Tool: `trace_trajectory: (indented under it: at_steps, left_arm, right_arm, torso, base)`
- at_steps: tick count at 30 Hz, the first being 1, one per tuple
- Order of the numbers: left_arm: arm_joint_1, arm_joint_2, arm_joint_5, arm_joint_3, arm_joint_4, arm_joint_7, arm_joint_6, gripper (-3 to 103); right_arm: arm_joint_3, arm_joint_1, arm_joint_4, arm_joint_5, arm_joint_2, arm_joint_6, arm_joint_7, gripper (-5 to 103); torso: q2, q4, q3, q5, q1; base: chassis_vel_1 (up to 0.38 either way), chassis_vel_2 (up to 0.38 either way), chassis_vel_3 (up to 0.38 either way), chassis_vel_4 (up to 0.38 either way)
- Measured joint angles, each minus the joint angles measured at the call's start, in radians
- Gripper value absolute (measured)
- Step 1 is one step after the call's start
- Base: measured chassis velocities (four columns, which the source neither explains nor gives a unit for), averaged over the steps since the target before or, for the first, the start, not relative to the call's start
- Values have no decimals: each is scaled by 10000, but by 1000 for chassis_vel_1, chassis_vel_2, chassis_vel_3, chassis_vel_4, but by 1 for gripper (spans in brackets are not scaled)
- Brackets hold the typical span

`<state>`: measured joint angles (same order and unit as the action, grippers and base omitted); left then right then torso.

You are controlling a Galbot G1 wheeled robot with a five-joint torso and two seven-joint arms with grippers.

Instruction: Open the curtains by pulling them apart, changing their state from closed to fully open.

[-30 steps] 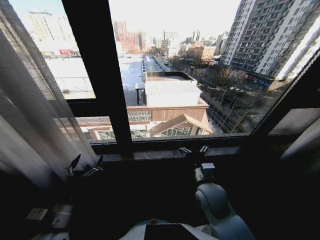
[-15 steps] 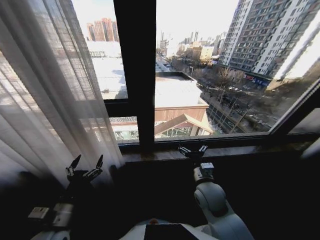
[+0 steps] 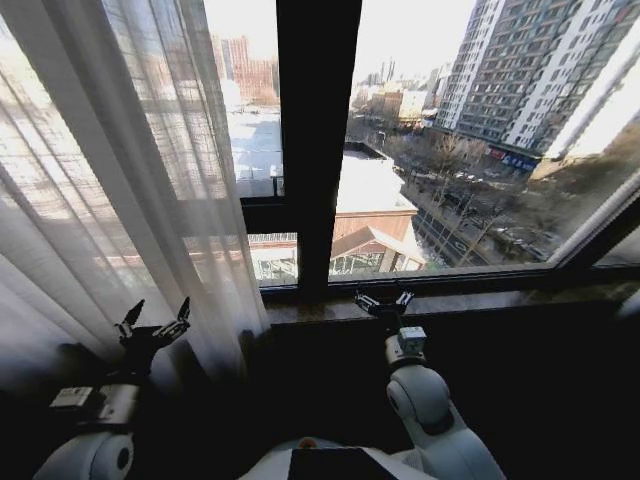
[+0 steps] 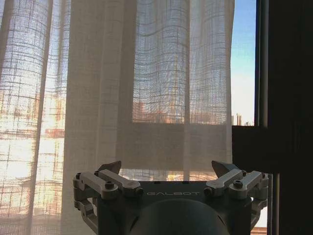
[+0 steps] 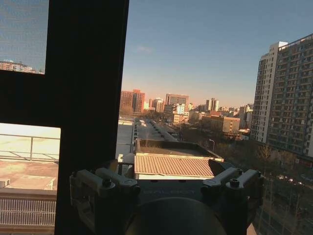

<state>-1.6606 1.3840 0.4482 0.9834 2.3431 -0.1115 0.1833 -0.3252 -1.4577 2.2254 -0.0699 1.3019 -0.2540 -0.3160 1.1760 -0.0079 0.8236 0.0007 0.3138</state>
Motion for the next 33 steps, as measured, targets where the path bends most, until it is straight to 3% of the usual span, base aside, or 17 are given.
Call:
trace_trajectory:
  at_steps: [1, 4, 13, 18, 23, 33]
  left_arm:
    - [0, 0, 0, 0, 0, 0, 0, 100]
    - [823, -889, 240, -331, -668, 556, 369, 100]
    - [2121, -2255, 811, -1133, -2136, 869, 729, 100]
    - [2347, -2416, 829, -1681, -2386, 877, 786, 100]
    - [2724, -2632, 758, -2771, -2877, 1258, 813, 100]
    - [3788, -3066, 800, -3488, -3821, 1580, 762, 101]
  right_arm:
    - [0, 0, 0, 0, 0, 0, 0, 100]
    - [-66, -83, -32, 17, -62, 153, 0, 100]
    - [-311, 37, -486, 188, -88, 538, -5, 100]
    - [-315, 153, -595, 310, -81, 650, -5, 100]
    - [-312, 314, -783, 336, -66, 725, -5, 100]
    - [-419, 411, -1030, 354, 0, 842, -5, 100]
  torso:
    - [0, 0, 0, 0, 0]
    - [0, 5, 0, -10, 0]
    - [-1, 2, 1, -2, 2]
    - [-1, 2, 0, -3, 1]
    - [-1, 3, 0, -6, 2]
    - [0, 1, 0, -4, 2]
  base:
    - [-29, -69, 35, 25]
    - [0, 0, 0, 0]
    - [0, 0, 0, 0]
    - [0, 0, 0, 0]
    - [0, 0, 0, 0]
    - [0, 0, 0, 0]
